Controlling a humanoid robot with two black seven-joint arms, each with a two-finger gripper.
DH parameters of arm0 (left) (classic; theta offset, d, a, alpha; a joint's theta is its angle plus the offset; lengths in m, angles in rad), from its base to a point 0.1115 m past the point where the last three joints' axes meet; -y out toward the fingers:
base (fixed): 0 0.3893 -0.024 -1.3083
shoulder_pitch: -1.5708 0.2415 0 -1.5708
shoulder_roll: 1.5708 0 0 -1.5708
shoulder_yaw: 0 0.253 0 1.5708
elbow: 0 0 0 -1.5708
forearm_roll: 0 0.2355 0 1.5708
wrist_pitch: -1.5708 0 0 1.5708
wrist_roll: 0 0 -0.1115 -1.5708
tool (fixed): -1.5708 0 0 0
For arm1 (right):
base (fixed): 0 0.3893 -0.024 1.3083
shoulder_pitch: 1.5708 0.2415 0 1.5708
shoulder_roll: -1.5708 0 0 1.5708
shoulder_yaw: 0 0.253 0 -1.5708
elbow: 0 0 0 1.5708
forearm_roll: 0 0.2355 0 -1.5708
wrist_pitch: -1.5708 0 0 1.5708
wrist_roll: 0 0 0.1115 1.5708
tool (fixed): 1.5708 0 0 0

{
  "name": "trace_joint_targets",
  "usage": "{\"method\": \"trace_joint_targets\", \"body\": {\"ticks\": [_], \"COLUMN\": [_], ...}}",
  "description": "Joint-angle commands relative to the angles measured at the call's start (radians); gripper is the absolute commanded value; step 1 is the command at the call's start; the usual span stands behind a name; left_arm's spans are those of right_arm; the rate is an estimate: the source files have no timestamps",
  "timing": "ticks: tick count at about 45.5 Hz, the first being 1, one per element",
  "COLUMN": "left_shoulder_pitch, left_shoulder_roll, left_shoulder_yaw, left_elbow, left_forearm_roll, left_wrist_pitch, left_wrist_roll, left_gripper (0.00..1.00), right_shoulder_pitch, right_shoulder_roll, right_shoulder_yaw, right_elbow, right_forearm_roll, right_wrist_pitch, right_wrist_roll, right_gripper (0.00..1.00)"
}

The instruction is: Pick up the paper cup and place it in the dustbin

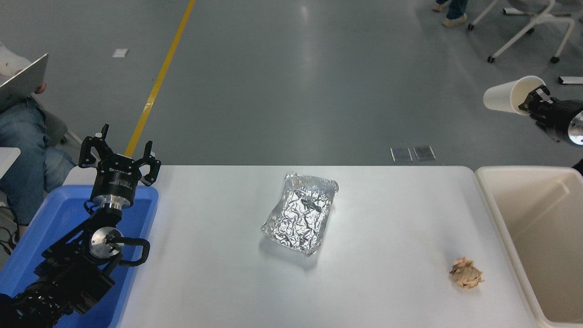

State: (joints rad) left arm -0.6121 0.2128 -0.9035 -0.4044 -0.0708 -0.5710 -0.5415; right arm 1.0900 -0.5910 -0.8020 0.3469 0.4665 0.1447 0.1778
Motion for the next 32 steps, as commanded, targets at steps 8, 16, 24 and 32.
{"method": "trace_joint_targets", "body": {"ticks": [8,16,24,32], "left_shoulder_pitch": [0.000,0.000,0.000,0.000], "left_shoulder_roll": [-0.001,-0.001,0.000,0.000], "left_shoulder_yaw": [0.000,0.000,0.000,0.000], "left_elbow": [-0.001,-0.001,0.001,-0.001], "left_forearm_roll": [0.000,0.000,0.000,0.000], "left_wrist_pitch": [0.000,0.000,0.000,0.000], "left_wrist_roll": [0.000,0.000,0.000,0.000], "left_gripper": [0.99,0.99,0.99,0.99], "right_shoulder_pitch": [-0.314,-0.381,-0.430,-0.447], "right_shoulder_roll": [0.003,0.022,0.040,0.048], "right_shoulder_yaw": [0.214,0.214,0.216,0.247], "right_elbow": [-0.117,-0.117,-0.117,-0.117], "right_forearm_roll": [0.047,0.047,0.049,0.047], "right_wrist_pitch": [-0.096,-0.103,-0.103,-0.106], "right_wrist_roll": [-0.164,-0.198,-0.216,-0.216], "right_gripper": [0.00,0.00,0.00,0.00]}}
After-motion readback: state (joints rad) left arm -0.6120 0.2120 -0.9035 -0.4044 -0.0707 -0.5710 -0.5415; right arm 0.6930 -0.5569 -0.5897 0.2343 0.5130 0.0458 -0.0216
